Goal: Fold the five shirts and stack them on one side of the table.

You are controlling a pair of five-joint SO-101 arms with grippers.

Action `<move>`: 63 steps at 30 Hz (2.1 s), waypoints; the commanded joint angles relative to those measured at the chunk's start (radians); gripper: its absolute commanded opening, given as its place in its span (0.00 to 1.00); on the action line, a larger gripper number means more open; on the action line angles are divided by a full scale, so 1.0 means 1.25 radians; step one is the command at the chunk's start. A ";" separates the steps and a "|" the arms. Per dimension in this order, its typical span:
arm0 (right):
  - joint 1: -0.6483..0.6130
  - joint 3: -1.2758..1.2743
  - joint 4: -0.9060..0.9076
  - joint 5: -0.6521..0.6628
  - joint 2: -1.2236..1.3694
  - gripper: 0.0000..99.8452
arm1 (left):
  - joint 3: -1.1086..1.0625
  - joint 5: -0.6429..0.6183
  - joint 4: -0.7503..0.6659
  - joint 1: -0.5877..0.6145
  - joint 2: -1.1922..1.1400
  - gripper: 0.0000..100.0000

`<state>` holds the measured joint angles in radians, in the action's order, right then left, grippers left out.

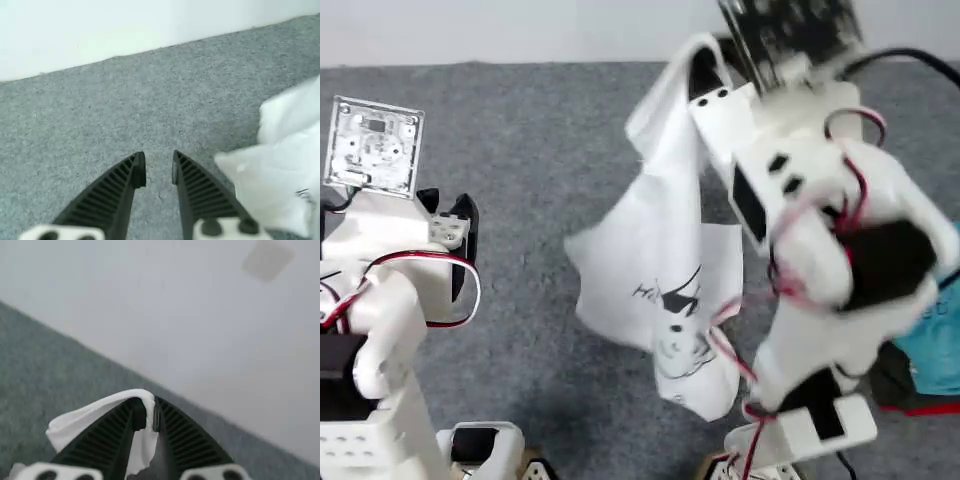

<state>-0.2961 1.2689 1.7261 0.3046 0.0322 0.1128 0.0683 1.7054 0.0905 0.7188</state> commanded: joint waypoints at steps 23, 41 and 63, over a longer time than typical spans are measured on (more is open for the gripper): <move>0.145 -0.950 0.047 0.085 -0.150 0.01 | -0.116 -0.092 -0.187 -0.285 -0.554 0.10; 0.245 -1.315 -0.202 0.136 -0.344 0.01 | 0.315 -0.122 -0.137 -0.389 -1.063 0.17; 0.249 -1.315 -0.207 0.133 -0.346 0.01 | 0.682 -0.122 0.015 -0.408 -1.367 0.02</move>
<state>0.0000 -0.3790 1.4837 0.4641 -0.3636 0.9291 -0.0760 1.7162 -0.4081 -0.9996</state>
